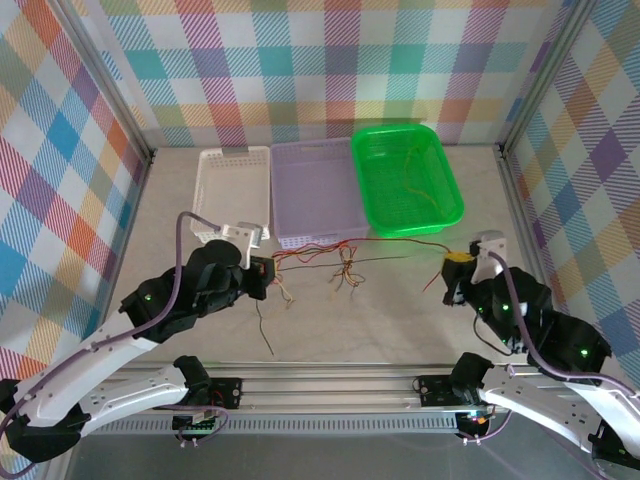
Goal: Untangle the cables
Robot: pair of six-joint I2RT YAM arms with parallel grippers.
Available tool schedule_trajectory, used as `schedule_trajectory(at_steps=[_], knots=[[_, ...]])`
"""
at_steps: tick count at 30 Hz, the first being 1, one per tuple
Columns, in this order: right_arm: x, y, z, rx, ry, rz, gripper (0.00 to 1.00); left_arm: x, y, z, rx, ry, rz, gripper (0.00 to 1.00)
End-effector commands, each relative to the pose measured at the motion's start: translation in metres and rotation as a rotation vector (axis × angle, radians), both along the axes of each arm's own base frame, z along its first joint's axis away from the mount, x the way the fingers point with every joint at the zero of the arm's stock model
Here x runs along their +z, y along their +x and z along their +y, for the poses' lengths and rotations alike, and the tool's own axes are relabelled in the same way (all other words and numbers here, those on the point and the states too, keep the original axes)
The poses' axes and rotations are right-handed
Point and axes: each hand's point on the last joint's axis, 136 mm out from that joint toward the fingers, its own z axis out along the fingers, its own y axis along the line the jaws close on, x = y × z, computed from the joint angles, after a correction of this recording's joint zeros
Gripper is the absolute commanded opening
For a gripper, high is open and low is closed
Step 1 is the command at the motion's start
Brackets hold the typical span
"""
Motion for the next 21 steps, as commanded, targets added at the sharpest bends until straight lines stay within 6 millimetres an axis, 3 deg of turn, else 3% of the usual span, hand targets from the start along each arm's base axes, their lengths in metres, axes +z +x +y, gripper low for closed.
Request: schedule_trajectory(at_steps=[1, 9, 21], knots=[[0.015, -0.003, -0.040, -0.152, -0.025, -0.036, 0.00, 0.004, 0.002, 0.046, 0.123, 0.142, -0.044, 0.00], [0.022, -0.008, -0.048, -0.164, -0.027, -0.028, 0.00, 0.012, 0.002, 0.082, 0.212, 0.237, -0.095, 0.00], [0.057, -0.025, -0.095, -0.290, -0.034, -0.046, 0.00, 0.017, 0.001, 0.144, 0.452, 0.380, -0.167, 0.00]])
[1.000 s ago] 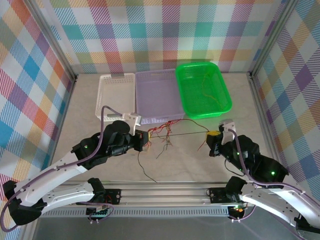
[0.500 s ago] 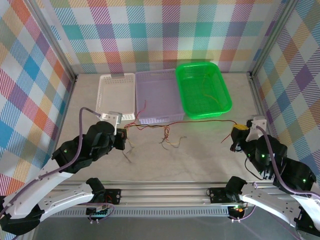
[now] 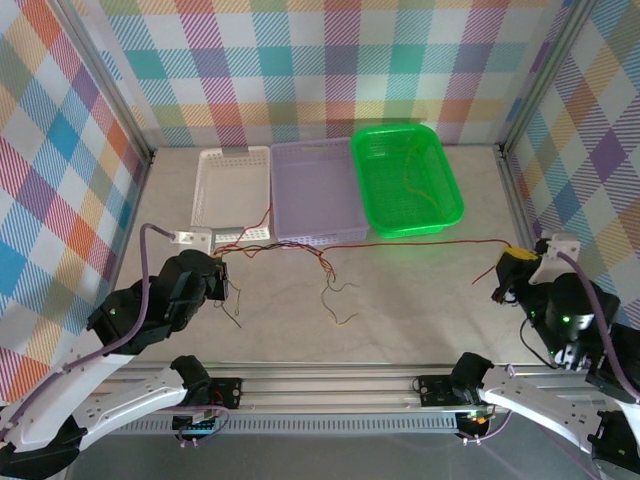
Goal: Untangle the cables
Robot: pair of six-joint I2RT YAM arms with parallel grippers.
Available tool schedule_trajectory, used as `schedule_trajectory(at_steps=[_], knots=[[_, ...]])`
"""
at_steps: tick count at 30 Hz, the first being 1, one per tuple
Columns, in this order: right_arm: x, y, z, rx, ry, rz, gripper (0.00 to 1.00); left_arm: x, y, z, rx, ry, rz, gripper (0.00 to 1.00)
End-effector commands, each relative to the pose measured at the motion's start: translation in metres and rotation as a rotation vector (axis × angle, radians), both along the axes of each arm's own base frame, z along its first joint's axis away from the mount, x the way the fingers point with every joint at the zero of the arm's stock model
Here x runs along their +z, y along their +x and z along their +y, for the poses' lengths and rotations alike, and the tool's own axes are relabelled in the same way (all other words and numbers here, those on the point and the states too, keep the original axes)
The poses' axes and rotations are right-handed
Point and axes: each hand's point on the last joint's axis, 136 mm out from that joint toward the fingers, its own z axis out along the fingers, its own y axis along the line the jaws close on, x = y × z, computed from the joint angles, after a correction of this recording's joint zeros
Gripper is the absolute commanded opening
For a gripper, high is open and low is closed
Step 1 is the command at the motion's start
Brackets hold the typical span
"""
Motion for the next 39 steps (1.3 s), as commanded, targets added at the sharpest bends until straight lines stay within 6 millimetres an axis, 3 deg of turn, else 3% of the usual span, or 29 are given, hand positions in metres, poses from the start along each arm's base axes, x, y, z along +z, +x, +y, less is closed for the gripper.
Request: schedule_trajectory(at_steps=[1, 5, 10, 17, 21, 28, 36, 39], knots=[[0.003, -0.003, -0.021, -0.090, -0.055, 0.015, 0.00, 0.011, -0.002, 0.040, 0.149, 0.092, -0.064, 0.00], [0.012, -0.009, -0.039, -0.149, -0.068, 0.021, 0.00, 0.012, -0.003, 0.055, 0.225, 0.127, -0.088, 0.00], [0.026, -0.012, -0.046, -0.158, -0.068, 0.005, 0.00, 0.011, -0.001, 0.057, 0.252, 0.140, -0.094, 0.00], [0.030, -0.016, -0.060, -0.217, -0.113, 0.023, 0.00, 0.014, -0.001, 0.069, 0.321, 0.159, -0.106, 0.00], [0.032, -0.015, -0.058, -0.209, -0.106, 0.016, 0.00, 0.014, 0.001, 0.068, 0.324, 0.151, -0.104, 0.00], [0.040, 0.007, 0.001, -0.028, -0.111, 0.033, 0.00, 0.002, 0.008, 0.043, 0.229, 0.083, -0.066, 0.00], [0.086, 0.045, 0.074, 0.124, -0.166, -0.015, 0.00, 0.000, 0.010, 0.016, 0.089, -0.001, -0.061, 0.00], [0.100, 0.064, 0.110, 0.190, -0.190, -0.021, 0.00, 0.001, 0.007, 0.009, 0.045, -0.044, -0.076, 0.00]])
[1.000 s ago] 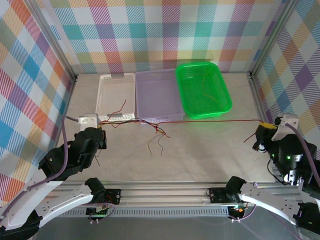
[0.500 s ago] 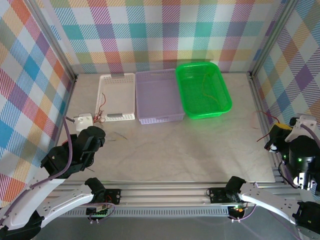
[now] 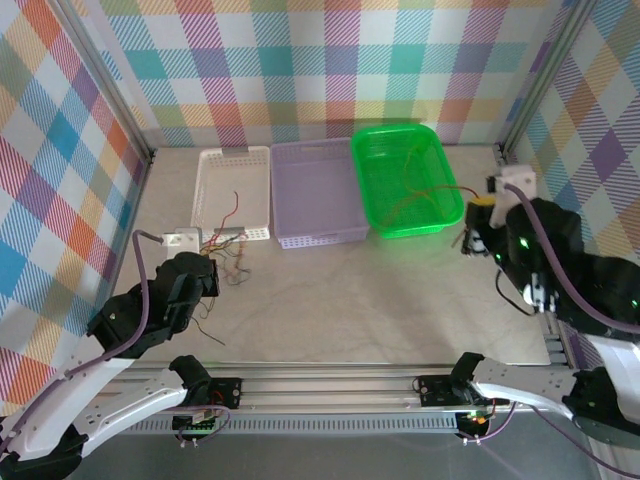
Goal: Untangle the cables
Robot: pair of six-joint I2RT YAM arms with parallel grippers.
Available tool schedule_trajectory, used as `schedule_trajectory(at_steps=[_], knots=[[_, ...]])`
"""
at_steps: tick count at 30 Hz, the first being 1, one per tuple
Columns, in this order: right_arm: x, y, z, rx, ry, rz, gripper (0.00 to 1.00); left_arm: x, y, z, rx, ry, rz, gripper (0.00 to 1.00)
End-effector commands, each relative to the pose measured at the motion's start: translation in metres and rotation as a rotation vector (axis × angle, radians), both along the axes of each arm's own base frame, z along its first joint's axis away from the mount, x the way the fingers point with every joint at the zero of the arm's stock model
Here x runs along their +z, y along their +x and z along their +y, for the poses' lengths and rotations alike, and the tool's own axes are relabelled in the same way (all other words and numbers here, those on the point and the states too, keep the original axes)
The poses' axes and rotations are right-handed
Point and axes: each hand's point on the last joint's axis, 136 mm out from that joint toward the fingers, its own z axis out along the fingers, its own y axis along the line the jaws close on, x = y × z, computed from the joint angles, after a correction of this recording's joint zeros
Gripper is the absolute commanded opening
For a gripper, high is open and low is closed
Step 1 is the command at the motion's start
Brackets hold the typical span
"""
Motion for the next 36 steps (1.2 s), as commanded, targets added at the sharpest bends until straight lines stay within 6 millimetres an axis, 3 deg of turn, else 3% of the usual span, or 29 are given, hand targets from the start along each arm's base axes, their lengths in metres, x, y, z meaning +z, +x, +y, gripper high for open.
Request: schedule_trajectory(at_steps=[1, 7, 11, 15, 19, 28, 31, 36], knots=[[0.028, 0.017, 0.045, 0.127, 0.014, -0.055, 0.00, 0.005, 0.000, -0.011, -0.065, -0.057, -0.034, 0.00], [0.041, 0.056, 0.118, 0.241, -0.029, -0.047, 0.00, 0.000, -0.003, -0.013, -0.090, -0.079, -0.042, 0.00], [0.043, 0.083, 0.154, 0.298, -0.034, -0.022, 0.00, -0.004, -0.004, -0.017, -0.112, -0.089, -0.038, 0.00], [0.037, 0.119, 0.172, 0.340, 0.028, 0.049, 0.00, -0.007, -0.004, -0.020, -0.124, -0.097, -0.028, 0.00], [0.016, 0.152, 0.181, 0.348, 0.053, 0.123, 0.00, -0.007, -0.004, -0.020, -0.126, -0.092, -0.033, 0.00], [-0.066, 0.219, 0.200, 0.316, 0.049, 0.293, 0.00, -0.008, -0.003, -0.022, -0.134, -0.094, -0.031, 0.00], [-0.101, 0.234, 0.216, 0.331, 0.040, 0.356, 0.00, -0.008, -0.003, -0.022, -0.135, -0.091, -0.029, 0.00], [-0.176, 0.262, 0.231, 0.304, -0.014, 0.484, 0.00, -0.008, -0.004, -0.021, -0.136, -0.095, -0.034, 0.00]])
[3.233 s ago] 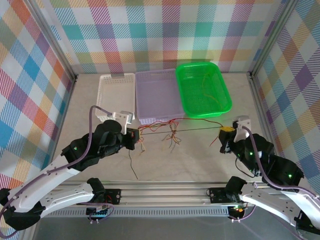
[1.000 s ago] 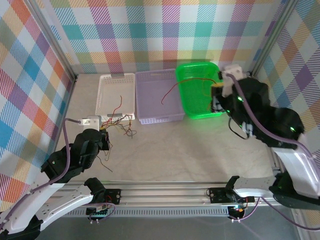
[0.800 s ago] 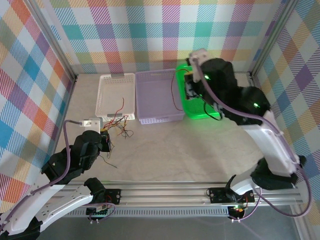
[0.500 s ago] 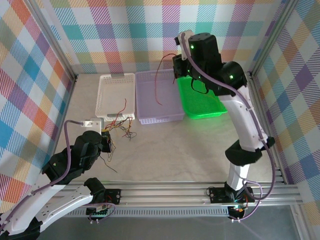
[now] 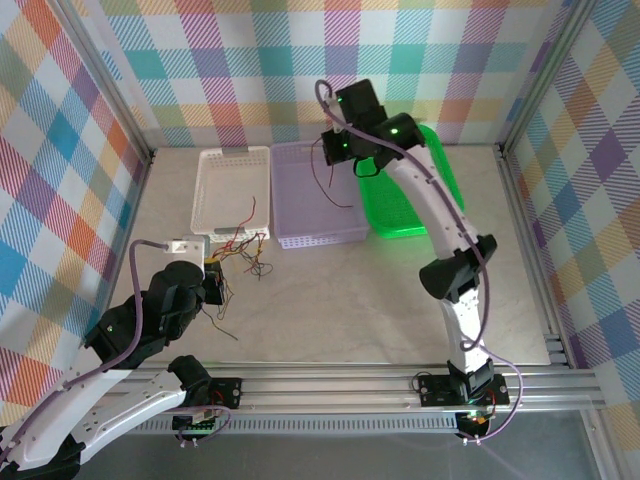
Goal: Untangle the cables
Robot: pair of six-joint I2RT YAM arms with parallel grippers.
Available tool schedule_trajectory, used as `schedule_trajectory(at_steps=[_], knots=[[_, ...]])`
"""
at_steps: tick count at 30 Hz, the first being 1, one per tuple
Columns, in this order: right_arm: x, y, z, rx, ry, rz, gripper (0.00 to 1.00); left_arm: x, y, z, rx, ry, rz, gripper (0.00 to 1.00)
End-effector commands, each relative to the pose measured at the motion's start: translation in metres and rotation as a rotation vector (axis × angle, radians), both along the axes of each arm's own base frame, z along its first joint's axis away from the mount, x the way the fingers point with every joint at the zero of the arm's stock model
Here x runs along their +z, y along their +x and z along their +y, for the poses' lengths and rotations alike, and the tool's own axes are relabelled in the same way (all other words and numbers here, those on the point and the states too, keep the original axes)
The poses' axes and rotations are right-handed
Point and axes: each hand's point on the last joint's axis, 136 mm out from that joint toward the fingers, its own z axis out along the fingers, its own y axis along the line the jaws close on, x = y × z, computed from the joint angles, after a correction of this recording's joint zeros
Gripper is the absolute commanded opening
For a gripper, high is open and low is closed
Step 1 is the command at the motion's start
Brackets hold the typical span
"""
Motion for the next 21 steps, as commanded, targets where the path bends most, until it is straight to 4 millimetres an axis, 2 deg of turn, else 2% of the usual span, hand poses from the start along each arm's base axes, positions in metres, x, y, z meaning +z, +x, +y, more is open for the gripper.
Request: schedule_trajectory(at_steps=[1, 3, 5, 9, 12, 15, 17, 19, 21], knots=[[-0.051, 0.016, 0.011, -0.005, -0.018, 0.090, 0.00, 0.004, 0.002, 0.001, 0.005, -0.012, -0.024, 0.00], [-0.086, 0.027, 0.014, -0.023, -0.029, 0.154, 0.00, 0.004, 0.002, 0.001, 0.004, -0.012, -0.025, 0.00], [-0.112, 0.034, 0.018, -0.034, -0.019, 0.207, 0.00, 0.004, 0.002, 0.001, 0.003, -0.012, -0.023, 0.00], [-0.158, 0.041, 0.026, -0.049, -0.020, 0.291, 0.00, 0.003, 0.002, 0.001, 0.003, -0.011, -0.022, 0.00], [-0.184, 0.040, 0.028, -0.053, -0.037, 0.339, 0.00, 0.003, 0.002, 0.001, 0.004, -0.010, -0.021, 0.00], [-0.197, 0.039, 0.025, -0.057, -0.071, 0.355, 0.00, 0.002, 0.002, 0.000, 0.000, -0.010, -0.020, 0.00], [-0.197, 0.039, 0.022, -0.055, -0.087, 0.351, 0.00, 0.002, 0.002, -0.001, -0.002, -0.010, -0.017, 0.00], [-0.195, 0.039, 0.020, -0.054, -0.100, 0.342, 0.10, 0.001, 0.003, -0.001, -0.004, -0.009, -0.015, 0.00], [-0.188, 0.038, 0.019, -0.042, -0.101, 0.330, 0.17, 0.001, 0.003, -0.003, -0.009, -0.010, -0.014, 0.00]])
